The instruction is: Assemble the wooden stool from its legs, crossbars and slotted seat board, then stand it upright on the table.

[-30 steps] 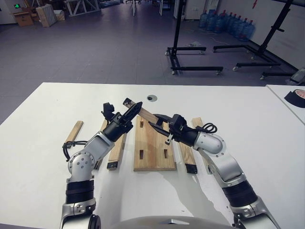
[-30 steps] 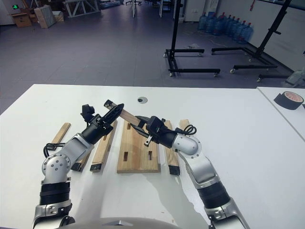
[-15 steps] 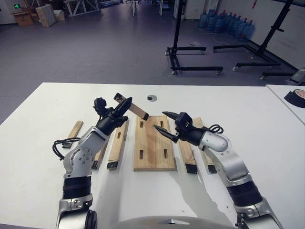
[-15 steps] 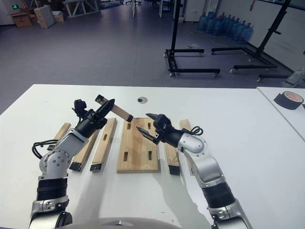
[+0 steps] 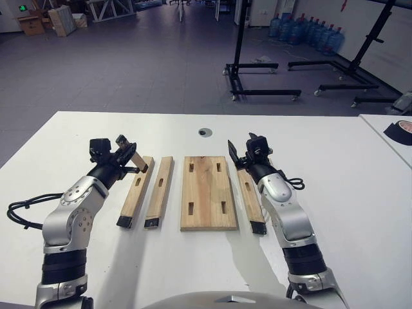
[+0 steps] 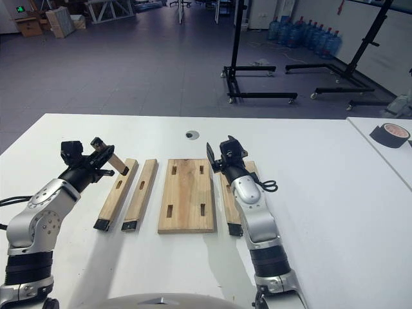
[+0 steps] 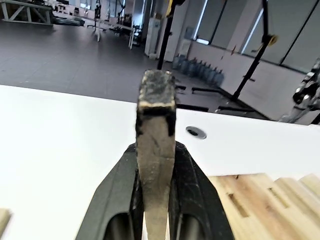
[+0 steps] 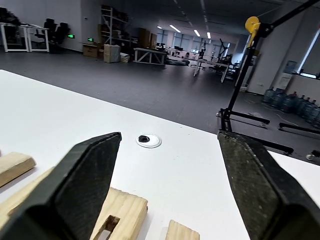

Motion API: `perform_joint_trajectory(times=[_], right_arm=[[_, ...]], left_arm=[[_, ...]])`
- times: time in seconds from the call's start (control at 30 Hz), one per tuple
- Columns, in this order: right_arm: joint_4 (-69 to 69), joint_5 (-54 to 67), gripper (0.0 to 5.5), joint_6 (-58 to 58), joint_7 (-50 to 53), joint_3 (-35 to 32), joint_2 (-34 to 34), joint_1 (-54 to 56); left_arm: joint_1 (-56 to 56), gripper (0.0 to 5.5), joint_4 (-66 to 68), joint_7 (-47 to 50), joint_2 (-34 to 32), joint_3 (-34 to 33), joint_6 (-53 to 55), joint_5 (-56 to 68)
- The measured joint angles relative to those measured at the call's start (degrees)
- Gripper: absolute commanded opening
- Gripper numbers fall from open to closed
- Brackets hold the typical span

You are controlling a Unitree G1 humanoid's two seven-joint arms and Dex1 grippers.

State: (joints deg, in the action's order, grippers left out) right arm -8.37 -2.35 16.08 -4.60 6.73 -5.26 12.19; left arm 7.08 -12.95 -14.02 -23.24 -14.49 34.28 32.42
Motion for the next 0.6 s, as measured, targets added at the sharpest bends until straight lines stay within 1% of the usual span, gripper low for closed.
perform_joint_trajectory(times=[0.13, 0.3, 0.6], right_arm=[[0.0, -1.3, 3.56, 0.0, 1.7, 0.3, 1.1, 0.0], [-0.5, -2.2, 3.56, 0.0, 2.2, 0.4, 1.7, -1.4], [-0.7, -2.2, 3.56, 0.0, 2.2, 0.5, 1.8, -1.4]], left_arm=[[-1.2, 0.38, -1.0, 2.3, 0.0, -0.4, 1.9, -0.8], [-2.6, 0.38, -3.2, 5.0, 1.6, -1.1, 1.9, -2.0], [-3.3, 0.38, -3.5, 5.7, 4.2, -0.8, 1.9, -3.9]])
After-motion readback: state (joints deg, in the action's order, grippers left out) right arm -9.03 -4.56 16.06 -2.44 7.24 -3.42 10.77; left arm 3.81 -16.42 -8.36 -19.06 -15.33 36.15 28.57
